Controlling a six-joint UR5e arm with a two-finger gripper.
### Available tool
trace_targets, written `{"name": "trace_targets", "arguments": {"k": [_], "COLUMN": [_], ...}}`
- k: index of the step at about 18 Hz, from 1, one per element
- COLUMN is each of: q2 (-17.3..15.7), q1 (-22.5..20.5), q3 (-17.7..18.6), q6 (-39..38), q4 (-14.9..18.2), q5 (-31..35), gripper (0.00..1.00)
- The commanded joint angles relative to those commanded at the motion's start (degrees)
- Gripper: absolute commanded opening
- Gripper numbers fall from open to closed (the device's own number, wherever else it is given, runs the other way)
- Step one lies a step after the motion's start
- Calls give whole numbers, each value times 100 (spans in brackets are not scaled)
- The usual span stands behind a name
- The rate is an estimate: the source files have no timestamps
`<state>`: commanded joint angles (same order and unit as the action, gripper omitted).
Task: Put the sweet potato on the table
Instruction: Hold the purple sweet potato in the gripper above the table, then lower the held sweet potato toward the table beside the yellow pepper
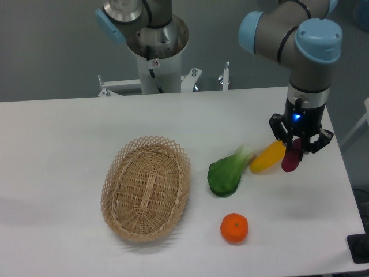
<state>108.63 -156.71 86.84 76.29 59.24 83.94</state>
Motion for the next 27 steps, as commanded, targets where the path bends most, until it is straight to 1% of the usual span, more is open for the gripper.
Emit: {"name": "trace_targets", "arguments": {"k": [10,12,14,17,19,22,25,26,27], "q2": [35,53,114,281,421,763,1220,1378,1519], "q1": [18,44,157,298,404,562,703,703,712], "q3": [9,26,53,53,53,53,35,26,-17], "q6": [-62,-236,-474,-728,-1158,-1572,-1591,-1565,-1495], "q4": [-44,-79,-175,-482,-780,-1413,-2081,-2240,-2267], "q5": [9,-17,-18,9,9,79,166,263,377], "gripper": [25,25,25,25,25,25,25,25,25]}}
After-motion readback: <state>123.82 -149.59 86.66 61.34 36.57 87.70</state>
